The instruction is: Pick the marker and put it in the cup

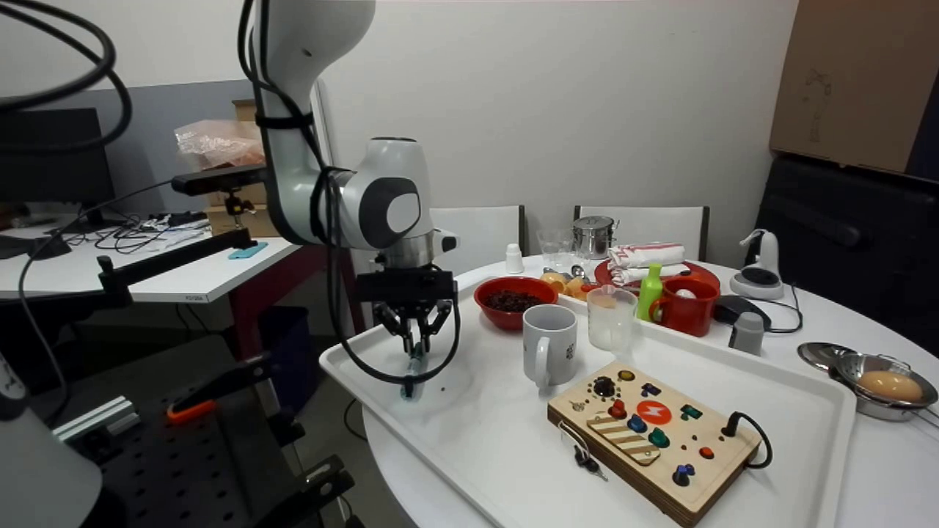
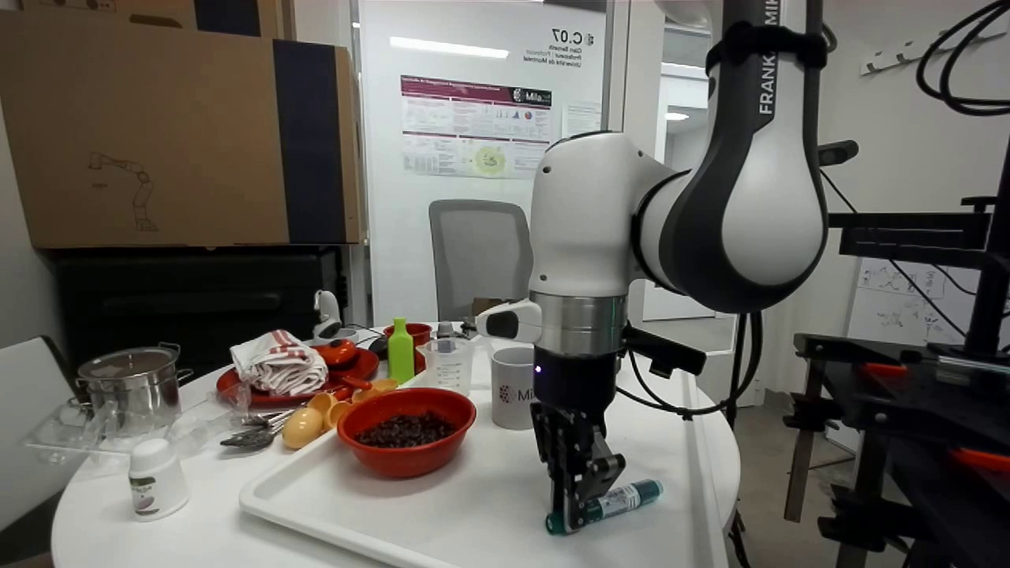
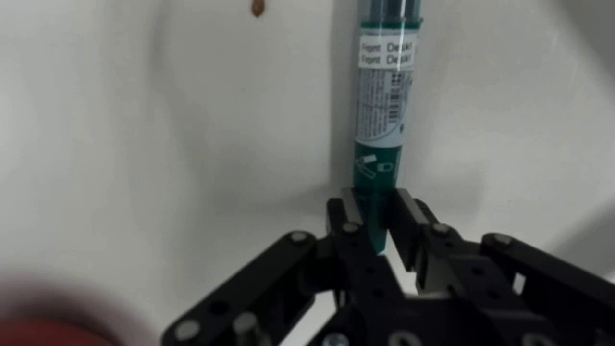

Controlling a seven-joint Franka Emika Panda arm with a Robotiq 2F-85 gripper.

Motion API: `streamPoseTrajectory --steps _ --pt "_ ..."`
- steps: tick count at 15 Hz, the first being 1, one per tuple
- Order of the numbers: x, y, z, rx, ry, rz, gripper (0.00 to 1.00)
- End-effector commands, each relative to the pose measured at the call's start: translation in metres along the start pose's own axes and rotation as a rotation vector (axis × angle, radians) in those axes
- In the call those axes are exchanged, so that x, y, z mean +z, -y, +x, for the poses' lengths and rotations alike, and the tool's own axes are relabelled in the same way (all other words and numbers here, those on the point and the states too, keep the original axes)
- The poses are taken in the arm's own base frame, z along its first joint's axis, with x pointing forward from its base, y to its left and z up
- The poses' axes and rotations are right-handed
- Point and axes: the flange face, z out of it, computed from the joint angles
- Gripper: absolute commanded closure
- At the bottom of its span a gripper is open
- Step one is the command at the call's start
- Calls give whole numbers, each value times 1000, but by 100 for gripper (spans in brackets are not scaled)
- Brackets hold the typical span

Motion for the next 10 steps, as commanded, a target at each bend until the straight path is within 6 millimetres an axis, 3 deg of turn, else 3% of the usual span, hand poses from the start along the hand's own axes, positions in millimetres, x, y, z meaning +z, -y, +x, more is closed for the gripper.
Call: streamPoseTrajectory --steps 1,4,10 --pt "-6 1 -1 8 -1 -22 87" --pt "-13 -2 -2 7 -9 -6 87" --pt "-71 -27 -3 38 -149 47 87"
